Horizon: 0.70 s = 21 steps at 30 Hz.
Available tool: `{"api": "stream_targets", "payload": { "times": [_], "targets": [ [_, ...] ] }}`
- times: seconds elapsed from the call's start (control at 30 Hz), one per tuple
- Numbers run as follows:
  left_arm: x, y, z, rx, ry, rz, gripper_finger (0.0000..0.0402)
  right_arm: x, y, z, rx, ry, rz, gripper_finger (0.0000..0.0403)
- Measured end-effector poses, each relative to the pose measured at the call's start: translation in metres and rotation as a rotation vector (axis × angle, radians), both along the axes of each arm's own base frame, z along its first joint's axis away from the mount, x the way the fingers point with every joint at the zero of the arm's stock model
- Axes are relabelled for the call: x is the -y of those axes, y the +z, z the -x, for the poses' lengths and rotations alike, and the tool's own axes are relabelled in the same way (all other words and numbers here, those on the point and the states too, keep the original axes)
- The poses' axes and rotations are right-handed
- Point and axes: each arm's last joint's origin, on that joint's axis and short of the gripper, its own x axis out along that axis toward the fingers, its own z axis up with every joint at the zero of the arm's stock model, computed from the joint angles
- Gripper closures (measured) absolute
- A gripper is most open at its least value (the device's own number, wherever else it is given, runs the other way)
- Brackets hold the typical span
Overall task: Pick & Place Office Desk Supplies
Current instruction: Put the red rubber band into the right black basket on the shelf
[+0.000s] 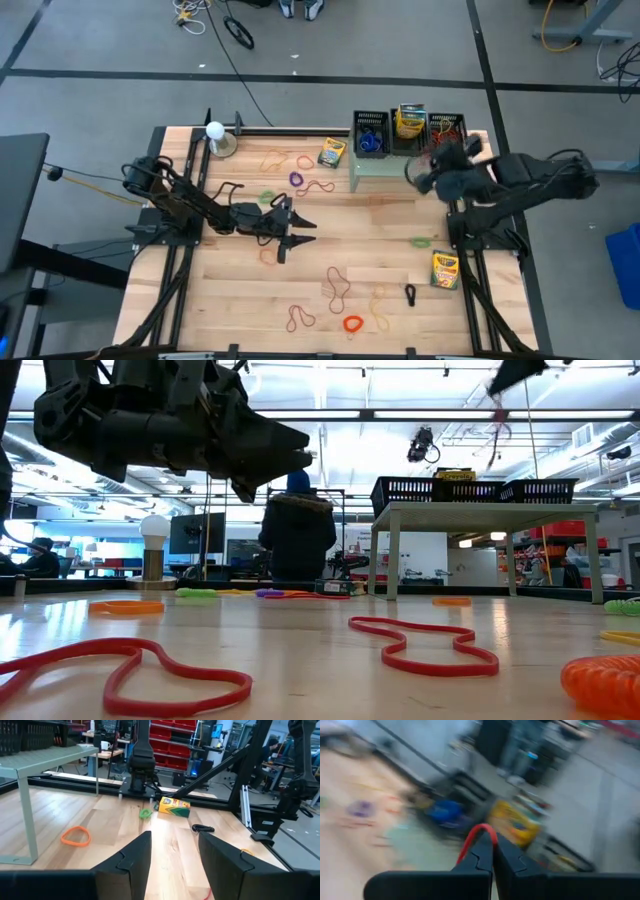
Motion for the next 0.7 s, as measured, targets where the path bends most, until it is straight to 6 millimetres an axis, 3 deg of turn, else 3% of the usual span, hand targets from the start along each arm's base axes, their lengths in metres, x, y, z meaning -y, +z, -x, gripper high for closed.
{"api": "stream_targets", "payload": {
  "times": [0.37, 0.7],
  "targets": [
    [0.0, 0.0, 0.0, -0.001, -0.004, -0.01, 0.0234, 0.068, -0.007, 0.015, -0.264, -0.385, 0.067, 0.04],
    [0.0, 0.0, 0.0, -0.001, -0.004, -0.007, 0.0234, 0.1, -0.003, 0.029, -0.333, -0.566, 0.082, 0.04]
  ]
}}
